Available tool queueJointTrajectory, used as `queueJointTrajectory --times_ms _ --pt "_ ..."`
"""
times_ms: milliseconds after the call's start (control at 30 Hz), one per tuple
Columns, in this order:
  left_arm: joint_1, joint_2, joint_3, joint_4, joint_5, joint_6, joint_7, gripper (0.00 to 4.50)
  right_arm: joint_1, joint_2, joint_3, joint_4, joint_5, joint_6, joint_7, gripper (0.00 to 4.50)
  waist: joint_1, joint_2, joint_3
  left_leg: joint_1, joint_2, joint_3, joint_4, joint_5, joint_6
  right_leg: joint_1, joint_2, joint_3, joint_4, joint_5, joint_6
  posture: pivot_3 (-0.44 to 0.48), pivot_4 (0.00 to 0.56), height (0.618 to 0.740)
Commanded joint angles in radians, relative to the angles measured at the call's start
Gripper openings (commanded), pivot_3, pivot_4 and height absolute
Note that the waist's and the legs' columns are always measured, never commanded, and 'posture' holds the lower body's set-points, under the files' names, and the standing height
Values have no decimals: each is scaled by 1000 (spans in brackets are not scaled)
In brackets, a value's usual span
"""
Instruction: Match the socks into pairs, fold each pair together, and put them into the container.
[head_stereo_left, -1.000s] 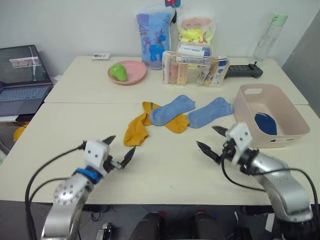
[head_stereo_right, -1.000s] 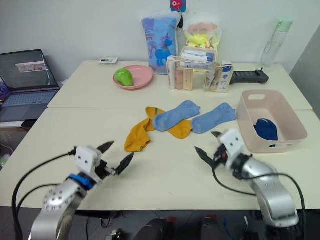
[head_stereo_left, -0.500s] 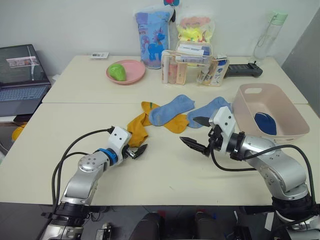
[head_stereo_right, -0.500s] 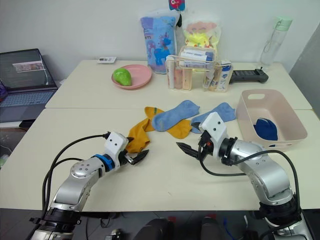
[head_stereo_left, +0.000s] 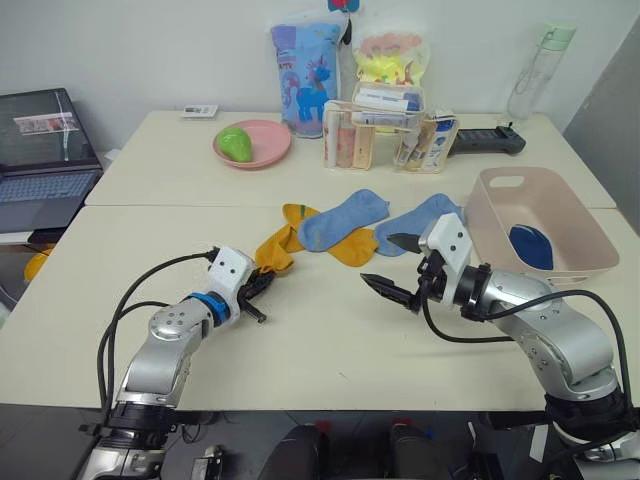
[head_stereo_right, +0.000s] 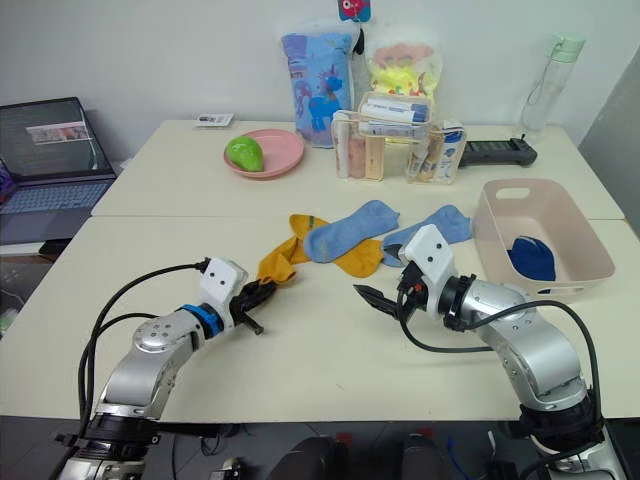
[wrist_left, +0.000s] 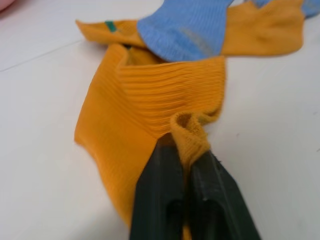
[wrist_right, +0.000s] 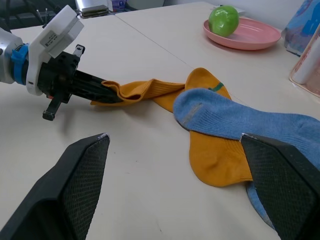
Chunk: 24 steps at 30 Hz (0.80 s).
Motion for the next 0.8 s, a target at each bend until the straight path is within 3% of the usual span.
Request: queueJointTrajectory --times_ms 33,233,300,433,533,567,700,800 --pt "40 76 22 -194 -145 131 -118 21 6 -9 -12 -3 -4 -26 -3 4500 -4 0 0 0 0 0 0 0 0 0 0 0 0 0 0 0 150 740" --pt "20 183 -2 -367 -285 319 -196 21 12 -18 -20 21 -14 -45 6 4500 -10 0 0 0 0 0 0 0 0 0 0 0 0 0 0 0 150 740" --pt "-44 180 -13 -408 -354 387 -203 21 6 -28 -32 42 -21 -56 6 4500 -8 0 0 0 0 -1 0 0 0 0 0 0 0 0 0 0 150 740" --pt "-144 146 -40 -420 -363 408 -168 21 3 -46 -43 73 -32 -81 3 4500 -6 -1 1 0 0 0 0 0 0 1 0 0 0 0 0 0 150 740" --pt "-273 54 63 -432 -706 583 -80 21 13 -85 -68 89 -39 -98 20 4500 -8 -2 2 0 0 0 0 0 0 0 0 0 0 0 0 0 150 740" --pt "-288 49 86 -428 -764 623 -60 21 17 -96 -75 92 -41 -104 21 4500 -10 -3 2 -1 0 -1 1 0 0 0 0 -1 0 0 0 0 150 740" --pt "-187 181 31 -414 -632 600 -127 21 35 -123 -74 95 -56 -126 29 4500 -32 -2 1 2 1 2 -1 0 0 1 0 2 0 0 0 0 150 740" --pt "-75 256 -22 -369 -496 490 -175 21 46 -119 -65 90 -62 -132 27 4500 -34 -2 2 3 1 1 -2 0 0 1 1 2 1 -1 -2 0 150 740"
